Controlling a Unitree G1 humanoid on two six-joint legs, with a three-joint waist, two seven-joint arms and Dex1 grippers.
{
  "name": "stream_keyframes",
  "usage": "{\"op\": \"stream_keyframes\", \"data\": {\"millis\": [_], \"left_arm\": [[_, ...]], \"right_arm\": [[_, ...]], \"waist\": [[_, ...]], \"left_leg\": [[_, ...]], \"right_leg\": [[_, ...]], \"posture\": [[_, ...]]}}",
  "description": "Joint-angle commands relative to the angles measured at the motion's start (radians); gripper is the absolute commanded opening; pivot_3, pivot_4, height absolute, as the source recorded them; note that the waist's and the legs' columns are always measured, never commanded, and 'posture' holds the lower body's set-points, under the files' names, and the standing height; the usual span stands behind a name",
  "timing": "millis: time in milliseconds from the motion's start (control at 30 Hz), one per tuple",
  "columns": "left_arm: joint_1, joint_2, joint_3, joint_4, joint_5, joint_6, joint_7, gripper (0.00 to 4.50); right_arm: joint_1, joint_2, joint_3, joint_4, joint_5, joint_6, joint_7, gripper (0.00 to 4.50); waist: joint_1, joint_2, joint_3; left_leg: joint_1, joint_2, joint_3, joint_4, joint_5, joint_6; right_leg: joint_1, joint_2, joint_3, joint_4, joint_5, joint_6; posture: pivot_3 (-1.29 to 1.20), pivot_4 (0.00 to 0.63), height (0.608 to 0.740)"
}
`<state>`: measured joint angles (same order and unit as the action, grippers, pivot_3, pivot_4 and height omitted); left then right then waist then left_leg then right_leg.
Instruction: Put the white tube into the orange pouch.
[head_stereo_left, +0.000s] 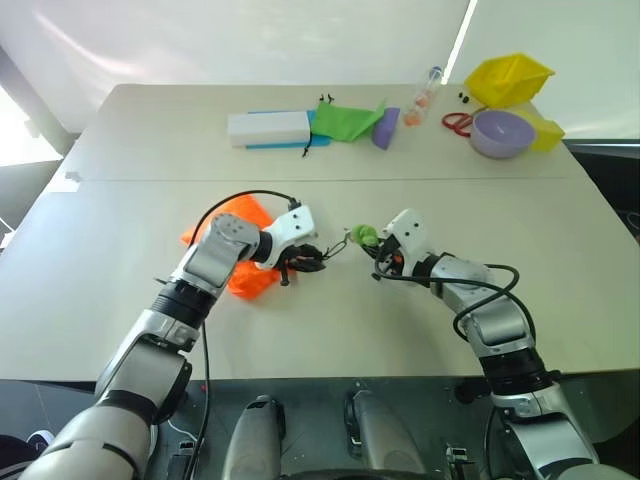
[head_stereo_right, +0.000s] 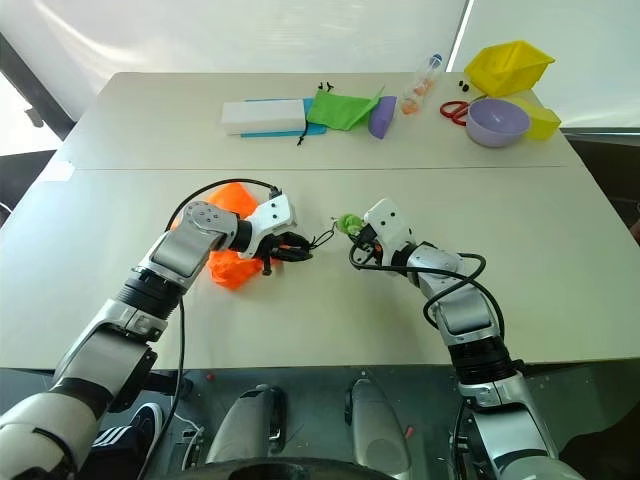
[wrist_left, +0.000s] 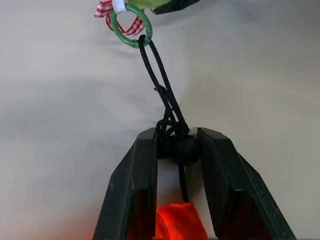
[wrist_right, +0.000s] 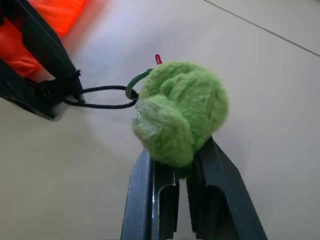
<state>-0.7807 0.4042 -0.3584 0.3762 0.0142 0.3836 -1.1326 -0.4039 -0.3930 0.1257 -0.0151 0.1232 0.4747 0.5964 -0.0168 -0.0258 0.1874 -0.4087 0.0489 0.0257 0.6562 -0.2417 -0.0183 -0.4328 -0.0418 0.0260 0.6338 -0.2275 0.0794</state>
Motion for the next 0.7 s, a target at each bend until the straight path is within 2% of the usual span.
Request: {"op": "stream_keyframes", "data": {"millis": [33,200,233,267,700], "left_arm": [[0.01,0.011,0.001,-0.016,0.006,-0.005,0.005,1.32],[0.013,0.013,0.0,-0.021,-0.001,0.002,0.001,1.32],[0.014,0.013,0.001,-0.024,-0.002,0.004,0.002,0.9],[0.016,0.011,0.004,-0.026,-0.004,0.006,0.006,0.75],[0.025,0.014,-0.004,-0.046,-0.005,-0.003,0.004,0.75]], "right_arm": [[-0.023,-0.002,-0.009,-0.018,0.001,-0.015,0.001,0.0],[-0.024,0.001,-0.006,-0.017,0.0,-0.017,0.002,0.0],[-0.023,0.001,-0.006,-0.018,0.001,-0.017,0.002,0.0],[-0.023,0.001,-0.005,-0.018,0.0,-0.017,0.002,0.0],[-0.015,-0.001,-0.003,-0.025,-0.001,-0.015,0.002,0.0]], "waist": [[-0.001,0.0,0.0],[0.0,0.0,0.0],[0.0,0.0,0.0],[0.0,0.0,0.0],[0.001,0.0,0.0]], "left_leg": [[0.0,0.0,0.0,0.0,0.0,0.0],[0.0,0.0,0.0,0.0,0.0,0.0],[0.0,0.0,0.0,0.0,0.0,0.0],[0.0,0.0,0.0,0.0,0.0,0.0],[0.0,0.0,0.0,0.0,0.0,0.0]], "right_leg": [[0.0,0.0,0.0,0.0,0.0,0.0],[0.0,0.0,0.0,0.0,0.0,0.0],[0.0,0.0,0.0,0.0,0.0,0.0],[0.0,0.0,0.0,0.0,0.0,0.0],[0.0,0.0,0.0,0.0,0.0,0.0]], "posture": [[0.0,0.15,0.74],[0.0,0.15,0.74],[0.0,0.15,0.74],[0.0,0.15,0.74],[0.0,0.15,0.74]]}}
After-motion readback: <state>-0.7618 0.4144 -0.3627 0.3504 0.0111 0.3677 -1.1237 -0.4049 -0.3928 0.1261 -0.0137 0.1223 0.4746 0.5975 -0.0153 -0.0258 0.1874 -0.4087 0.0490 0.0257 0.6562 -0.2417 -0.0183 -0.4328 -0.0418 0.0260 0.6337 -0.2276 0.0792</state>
